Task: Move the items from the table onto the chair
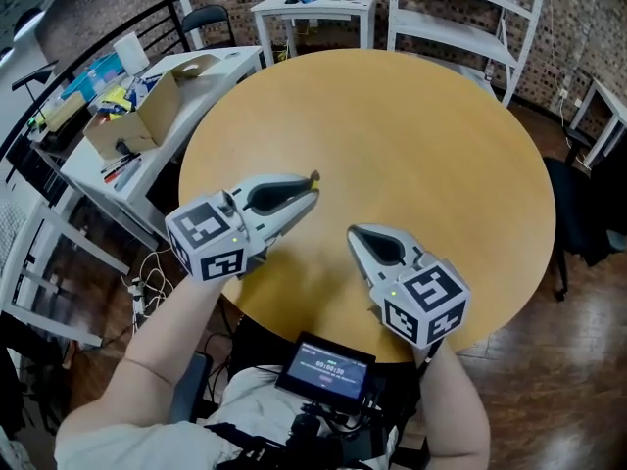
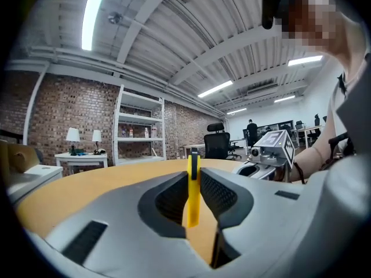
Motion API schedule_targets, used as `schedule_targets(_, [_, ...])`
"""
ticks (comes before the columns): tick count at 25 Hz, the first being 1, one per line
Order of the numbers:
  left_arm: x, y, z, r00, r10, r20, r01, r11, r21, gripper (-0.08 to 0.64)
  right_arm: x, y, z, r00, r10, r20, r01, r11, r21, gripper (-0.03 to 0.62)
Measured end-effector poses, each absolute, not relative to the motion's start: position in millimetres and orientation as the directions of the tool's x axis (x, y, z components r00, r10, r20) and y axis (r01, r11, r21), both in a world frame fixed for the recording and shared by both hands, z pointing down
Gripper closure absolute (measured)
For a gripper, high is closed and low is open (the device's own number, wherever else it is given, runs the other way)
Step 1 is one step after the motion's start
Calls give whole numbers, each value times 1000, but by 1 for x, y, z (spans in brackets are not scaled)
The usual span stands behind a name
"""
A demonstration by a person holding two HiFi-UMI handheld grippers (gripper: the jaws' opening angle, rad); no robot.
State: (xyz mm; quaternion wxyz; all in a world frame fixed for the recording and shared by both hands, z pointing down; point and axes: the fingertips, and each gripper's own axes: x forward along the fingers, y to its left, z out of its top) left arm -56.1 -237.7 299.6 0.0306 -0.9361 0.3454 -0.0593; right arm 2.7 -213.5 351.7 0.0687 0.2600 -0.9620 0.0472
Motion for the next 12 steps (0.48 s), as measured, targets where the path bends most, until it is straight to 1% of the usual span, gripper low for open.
schedule_targets(8, [-123, -226, 296, 665, -742, 84, -733, -671, -115, 482, -56, -197, 352, -904, -400, 154, -413, 909, -63, 586])
schedule_targets(12, [-163, -218, 293, 606, -792, 73, -783, -610, -118, 482, -64, -195, 351, -906, -394, 153, -407, 911, -62, 586])
